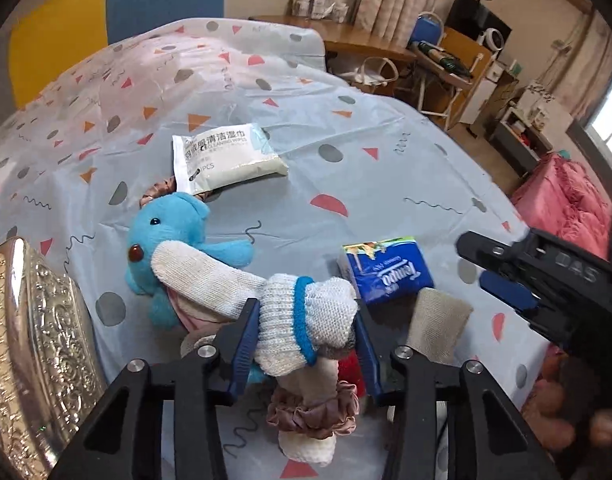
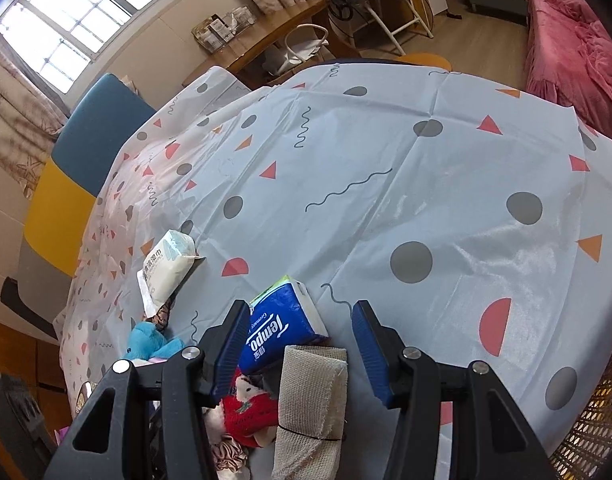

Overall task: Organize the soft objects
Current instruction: 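Reach the left tool to the white knit glove and grasp it, then carry the knit glove with the left tool into the gold tray and release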

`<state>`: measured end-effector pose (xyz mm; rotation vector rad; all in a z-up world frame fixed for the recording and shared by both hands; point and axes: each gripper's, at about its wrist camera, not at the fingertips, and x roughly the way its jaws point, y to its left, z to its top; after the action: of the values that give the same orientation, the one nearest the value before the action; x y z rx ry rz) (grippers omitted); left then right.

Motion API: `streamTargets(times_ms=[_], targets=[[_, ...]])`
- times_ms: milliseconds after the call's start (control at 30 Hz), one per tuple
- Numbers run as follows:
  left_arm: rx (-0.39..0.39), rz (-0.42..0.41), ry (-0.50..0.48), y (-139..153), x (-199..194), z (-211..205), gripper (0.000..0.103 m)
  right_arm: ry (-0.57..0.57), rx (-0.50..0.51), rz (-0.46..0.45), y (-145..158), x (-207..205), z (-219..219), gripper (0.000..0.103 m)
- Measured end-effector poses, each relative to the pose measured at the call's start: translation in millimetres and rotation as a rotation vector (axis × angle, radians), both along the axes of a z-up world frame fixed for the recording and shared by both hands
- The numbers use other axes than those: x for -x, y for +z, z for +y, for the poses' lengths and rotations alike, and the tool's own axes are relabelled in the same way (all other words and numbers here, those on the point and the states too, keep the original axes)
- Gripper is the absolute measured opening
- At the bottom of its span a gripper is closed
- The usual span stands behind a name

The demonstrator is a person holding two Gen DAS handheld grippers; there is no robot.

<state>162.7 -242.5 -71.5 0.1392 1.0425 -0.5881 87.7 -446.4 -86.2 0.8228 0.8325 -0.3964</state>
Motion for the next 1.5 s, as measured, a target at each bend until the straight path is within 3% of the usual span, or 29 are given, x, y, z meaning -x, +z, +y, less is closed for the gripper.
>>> streamTargets(times_ms=[200, 367, 567, 800, 1133, 1233, 1500], targets=[[0.037, -0.016, -0.001, 26, -8, 10, 0.045, 0.014, 0.003, 0.006, -1, -1, 3, 0.054], [0.074, -0.085, 0.052, 64, -30, 28, 0.045, 0.044, 0.014, 0.018, -2, -5, 8, 0.054], [0.087, -0.162, 0.177, 107, -71, 77, 0.045, 0.083, 0.029, 0.033, -3, -10, 14, 0.054], [0.073, -0.221, 0.346, 135, -98, 156, 0.045, 0.102, 0.041, 0.047, -5, -13, 17, 0.054], [0.080, -0.233, 0.405, 136, -79, 213, 0.045, 0.176, 0.071, 0.044, -3, -21, 32, 0.054], [0.080, -0.227, 0.430, 132, -75, 232, 0.045, 0.244, 0.069, 0.037, -3, -27, 43, 0.054], [0.116, -0.211, 0.540, 131, -72, 302, 0.045, 0.411, 0.224, 0.037, 5, -39, 87, 0.054]])
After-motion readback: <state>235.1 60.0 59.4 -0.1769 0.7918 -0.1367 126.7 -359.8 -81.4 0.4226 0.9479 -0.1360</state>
